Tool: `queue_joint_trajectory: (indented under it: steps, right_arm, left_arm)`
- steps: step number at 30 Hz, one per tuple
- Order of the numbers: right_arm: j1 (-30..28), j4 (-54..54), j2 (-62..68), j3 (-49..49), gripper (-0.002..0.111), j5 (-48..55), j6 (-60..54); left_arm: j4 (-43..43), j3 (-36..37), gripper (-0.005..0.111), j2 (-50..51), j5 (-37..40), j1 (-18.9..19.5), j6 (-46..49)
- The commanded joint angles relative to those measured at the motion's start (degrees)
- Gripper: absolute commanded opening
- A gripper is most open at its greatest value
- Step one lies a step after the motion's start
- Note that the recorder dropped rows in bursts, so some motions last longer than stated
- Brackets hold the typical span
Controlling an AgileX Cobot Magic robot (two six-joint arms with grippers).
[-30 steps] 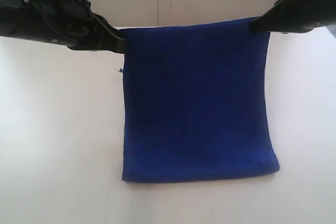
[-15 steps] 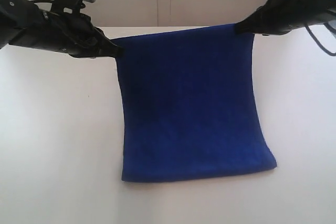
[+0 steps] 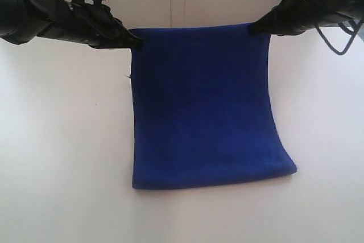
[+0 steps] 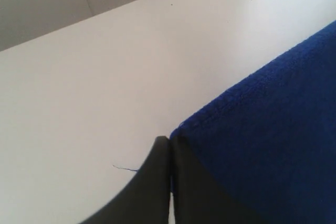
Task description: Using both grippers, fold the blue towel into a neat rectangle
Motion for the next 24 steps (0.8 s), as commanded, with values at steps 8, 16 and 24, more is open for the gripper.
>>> queue_joint_trajectory:
  steps: [8, 16, 24]
  right_arm:
    - [-0.28, -0.48, 8.10, -3.59, 0.000, -5.21, -0.79]
    - [-0.28, -0.48, 11.77, -3.72, 0.000, -9.06, -2.00]
    - [-0.28, -0.48, 13.34, -3.72, 0.000, -10.16, -2.00]
  left_arm:
    - [-0.42, -3.76, 0.000, 7.94, -2.07, 0.91, 0.11]
    - [-0.42, -4.50, 0.000, 12.11, -4.03, 0.91, 0.11]
    - [-0.42, -4.50, 0.009, 12.88, -5.86, 0.91, 0.11]
